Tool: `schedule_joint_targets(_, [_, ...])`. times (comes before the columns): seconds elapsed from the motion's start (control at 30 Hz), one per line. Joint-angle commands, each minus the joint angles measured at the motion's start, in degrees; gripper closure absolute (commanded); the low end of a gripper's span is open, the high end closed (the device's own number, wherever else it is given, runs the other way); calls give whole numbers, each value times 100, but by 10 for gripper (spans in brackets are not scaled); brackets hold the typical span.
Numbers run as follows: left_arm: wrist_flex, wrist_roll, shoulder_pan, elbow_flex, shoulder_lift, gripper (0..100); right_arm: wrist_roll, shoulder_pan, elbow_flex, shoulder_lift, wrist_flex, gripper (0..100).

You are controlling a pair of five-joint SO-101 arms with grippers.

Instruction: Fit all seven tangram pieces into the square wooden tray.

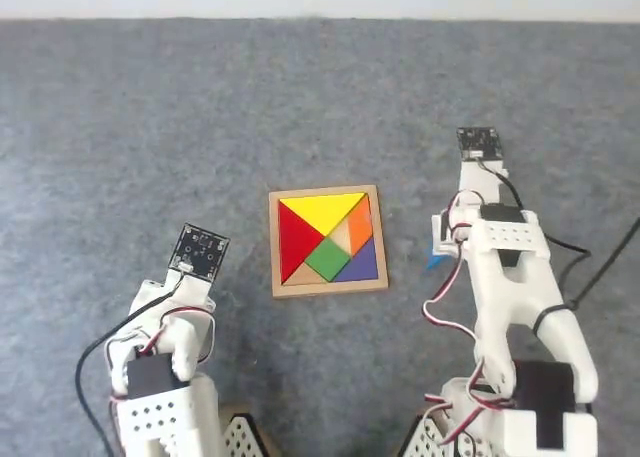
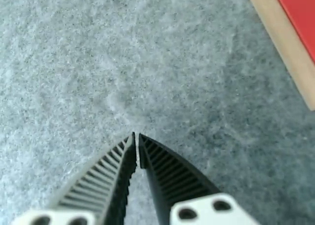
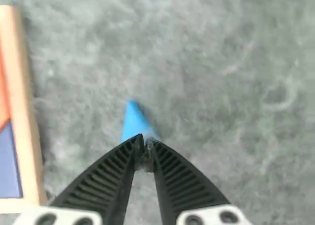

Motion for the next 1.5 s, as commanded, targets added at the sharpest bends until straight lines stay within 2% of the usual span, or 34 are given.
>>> schedule_joint_targets(0.0, [44,9,-35,-48,-26,987,97,-347,-299,-48,-198,989])
schedule_joint_targets(0.1, [44,9,-35,-48,-26,987,97,-646,-281,-84,-110,989])
schedule_joint_targets(0.17, [44,9,-35,-48,-26,987,97,-400,-343,-145,171,989])
schedule_joint_targets(0.23, [44,9,-44,-48,-26,987,123,-40,-484,-224,936,987])
schedule_joint_targets(0.33, [44,9,-44,-48,-26,987,149,374,-677,-303,1578,946])
schedule_joint_targets(0.43, [44,9,-44,-48,-26,987,-18,593,-668,-549,1473,914])
schedule_joint_targets(0.6, [44,9,-264,-101,-26,987,-246,602,-624,-1015,1420,939])
schedule_joint_targets(0.73, [44,9,-299,-110,-26,987,-290,664,-360,-558,752,991])
schedule_joint_targets(0.87, [44,9,-299,-110,-26,987,-273,804,-273,374,-92,991])
schedule_joint_targets(1.07, [44,9,-299,-110,-26,987,-264,760,-466,760,-22,991])
schedule_joint_targets(1.27, [44,9,-299,-110,-26,987,-281,444,-466,760,22,991])
schedule_joint_targets(1.47, [44,9,-299,-110,-26,987,-308,40,-721,743,514,991])
